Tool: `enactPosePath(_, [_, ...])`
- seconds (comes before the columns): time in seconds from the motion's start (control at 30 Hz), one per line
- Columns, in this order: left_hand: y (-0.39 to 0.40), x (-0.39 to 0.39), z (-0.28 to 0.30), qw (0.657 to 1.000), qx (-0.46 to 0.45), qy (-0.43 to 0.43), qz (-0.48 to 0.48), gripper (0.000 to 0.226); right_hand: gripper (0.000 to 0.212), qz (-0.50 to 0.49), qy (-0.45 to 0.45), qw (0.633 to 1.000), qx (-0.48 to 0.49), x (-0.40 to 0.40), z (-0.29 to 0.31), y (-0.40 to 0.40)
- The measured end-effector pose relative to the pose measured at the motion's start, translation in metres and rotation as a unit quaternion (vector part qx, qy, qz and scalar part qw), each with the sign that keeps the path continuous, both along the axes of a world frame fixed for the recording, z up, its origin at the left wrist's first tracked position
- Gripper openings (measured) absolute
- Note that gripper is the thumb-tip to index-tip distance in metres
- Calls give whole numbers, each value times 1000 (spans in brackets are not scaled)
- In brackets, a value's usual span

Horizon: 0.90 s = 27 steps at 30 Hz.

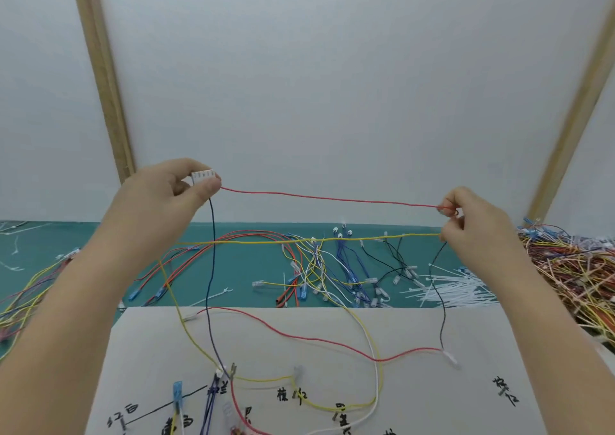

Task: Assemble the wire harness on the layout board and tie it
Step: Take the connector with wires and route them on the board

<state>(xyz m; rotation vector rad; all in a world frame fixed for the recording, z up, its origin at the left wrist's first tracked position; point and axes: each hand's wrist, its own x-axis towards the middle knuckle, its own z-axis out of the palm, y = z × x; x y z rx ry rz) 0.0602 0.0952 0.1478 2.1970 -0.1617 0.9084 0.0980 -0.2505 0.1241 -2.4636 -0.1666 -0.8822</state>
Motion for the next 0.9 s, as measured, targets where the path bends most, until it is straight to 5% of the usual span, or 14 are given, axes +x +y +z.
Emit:
enactPosePath(0.17, [15,3,2,995,-80,5,-52,11,30,-59,-64,994,73,3,-4,-20])
enactPosePath(0.27, [19,1,4,984,-162,-14,-67,9,24,54,89,923,372,-1,0,-42])
enactPosePath(0.33, [14,1,4,972,-214,-6,-93,14,18,112,192,879,421,-1,-2,-57])
enactPosePath(0.43, [5,2,1,980,-180,20,-77,12,17,125,178,905,365,-3,-2,-73])
enactPosePath(0.6, [-4,-3,-1,988,-123,52,-73,10,29,35,-20,955,292,-17,15,-74])
enactPosePath(0.67, [-8,-6,0,985,-134,65,-88,8,36,-41,16,983,181,-17,20,-67])
enactPosePath(0.77, [-18,-10,3,964,-188,99,-162,27,34,-96,193,976,15,-14,23,-56])
enactPosePath(0.9, [-34,-15,5,925,-248,124,-261,31,40,22,124,992,29,-37,43,-14])
